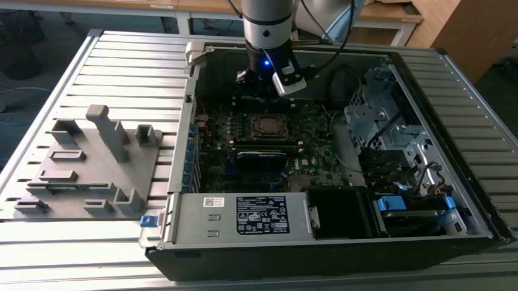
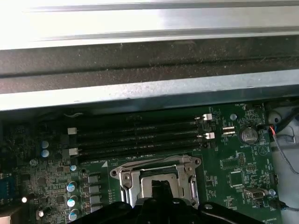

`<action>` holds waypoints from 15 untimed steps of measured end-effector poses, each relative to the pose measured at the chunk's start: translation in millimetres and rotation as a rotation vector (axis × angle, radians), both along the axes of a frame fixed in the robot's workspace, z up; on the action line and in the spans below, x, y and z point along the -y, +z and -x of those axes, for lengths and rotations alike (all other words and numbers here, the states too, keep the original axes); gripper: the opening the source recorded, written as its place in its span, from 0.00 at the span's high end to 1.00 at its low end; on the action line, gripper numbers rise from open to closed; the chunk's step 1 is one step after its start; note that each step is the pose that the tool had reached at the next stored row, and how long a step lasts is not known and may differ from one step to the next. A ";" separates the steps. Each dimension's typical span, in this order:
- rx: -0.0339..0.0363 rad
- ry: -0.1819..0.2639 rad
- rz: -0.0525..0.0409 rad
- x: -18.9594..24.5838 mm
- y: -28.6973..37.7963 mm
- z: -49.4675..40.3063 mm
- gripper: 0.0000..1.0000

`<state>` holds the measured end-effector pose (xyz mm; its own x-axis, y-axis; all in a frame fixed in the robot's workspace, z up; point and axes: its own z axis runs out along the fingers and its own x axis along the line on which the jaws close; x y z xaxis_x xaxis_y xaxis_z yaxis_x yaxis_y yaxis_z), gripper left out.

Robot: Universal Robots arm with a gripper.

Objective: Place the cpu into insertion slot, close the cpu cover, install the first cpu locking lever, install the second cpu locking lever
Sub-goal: 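Install the first cpu locking lever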

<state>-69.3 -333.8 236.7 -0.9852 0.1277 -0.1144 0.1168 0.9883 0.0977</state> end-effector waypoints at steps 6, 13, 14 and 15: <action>-0.0223 0.000 0.0021 0.0 -0.6 -0.2 0.90; -0.0360 0.000 0.0023 0.0 -0.7 -6.0 0.90; -0.0444 0.000 0.0043 0.0 -0.7 -8.4 0.90; -0.0531 0.000 0.0073 0.0 -0.8 -10.7 0.90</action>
<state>-58.6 -333.8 235.9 -0.9899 0.1272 -0.0628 0.1217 0.9890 0.0842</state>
